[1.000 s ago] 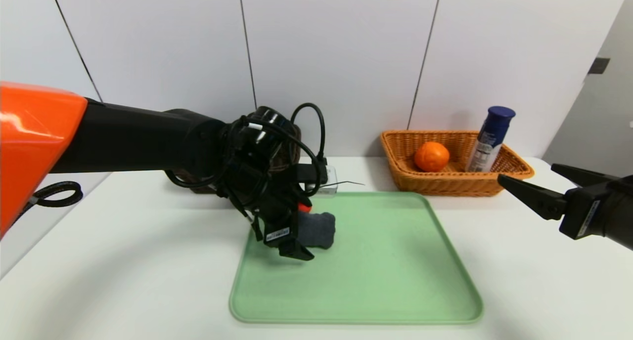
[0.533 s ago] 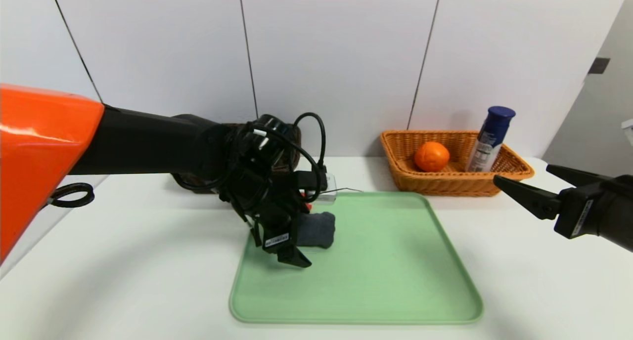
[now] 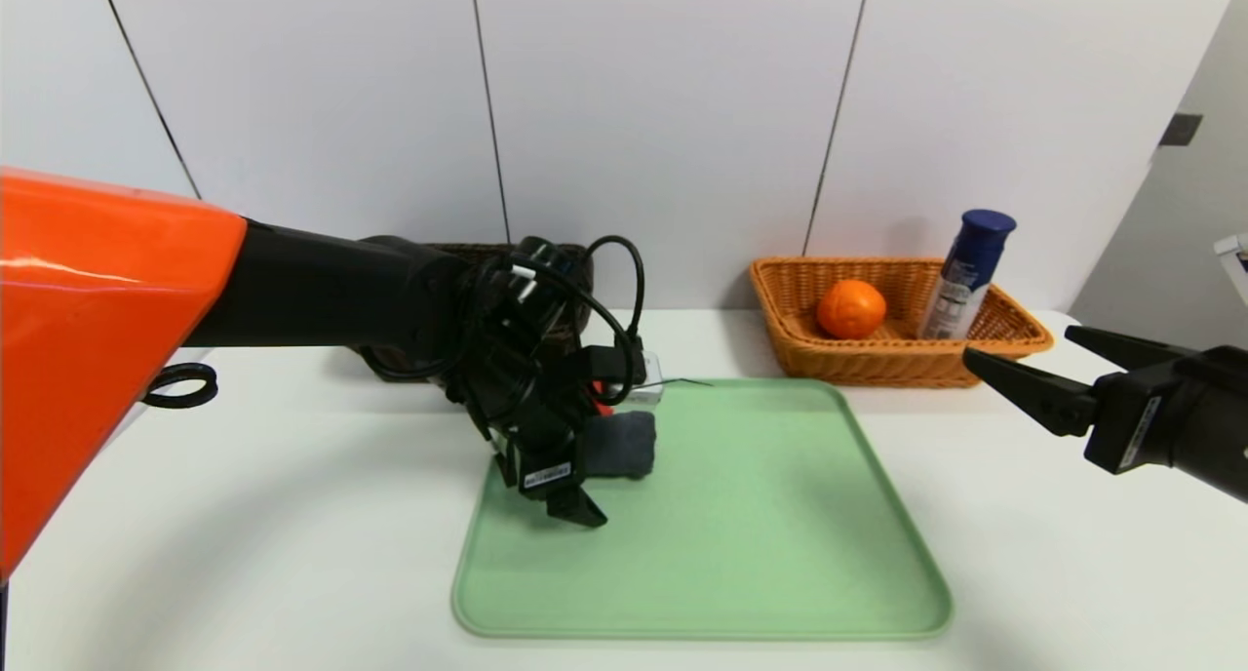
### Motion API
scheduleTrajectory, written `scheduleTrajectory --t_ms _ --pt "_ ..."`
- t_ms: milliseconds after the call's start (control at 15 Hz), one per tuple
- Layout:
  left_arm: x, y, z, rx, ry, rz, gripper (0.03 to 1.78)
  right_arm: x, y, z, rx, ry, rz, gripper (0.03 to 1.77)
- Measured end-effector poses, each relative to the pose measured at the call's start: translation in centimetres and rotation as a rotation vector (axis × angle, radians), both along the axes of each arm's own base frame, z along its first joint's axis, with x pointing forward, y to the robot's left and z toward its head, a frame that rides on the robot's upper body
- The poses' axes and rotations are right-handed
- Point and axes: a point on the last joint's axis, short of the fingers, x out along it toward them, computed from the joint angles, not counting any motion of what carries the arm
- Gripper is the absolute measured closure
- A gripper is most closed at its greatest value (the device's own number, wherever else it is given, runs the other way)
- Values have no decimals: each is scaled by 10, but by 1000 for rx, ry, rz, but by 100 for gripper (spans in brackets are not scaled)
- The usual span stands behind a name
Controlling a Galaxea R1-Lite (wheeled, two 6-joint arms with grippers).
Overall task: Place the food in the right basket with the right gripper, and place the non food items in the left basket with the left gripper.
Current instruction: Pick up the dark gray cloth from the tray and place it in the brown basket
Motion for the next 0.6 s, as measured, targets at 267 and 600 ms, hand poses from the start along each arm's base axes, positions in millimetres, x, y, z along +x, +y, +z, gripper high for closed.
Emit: scheduleTrajectory --t_ms 267,600 --pt "5 1 1 -5 -12 6 42 0 1 0 0 0 4 9" --pt "4 2 5 -8 -17 6 102 -1 2 0 0 0 9 9"
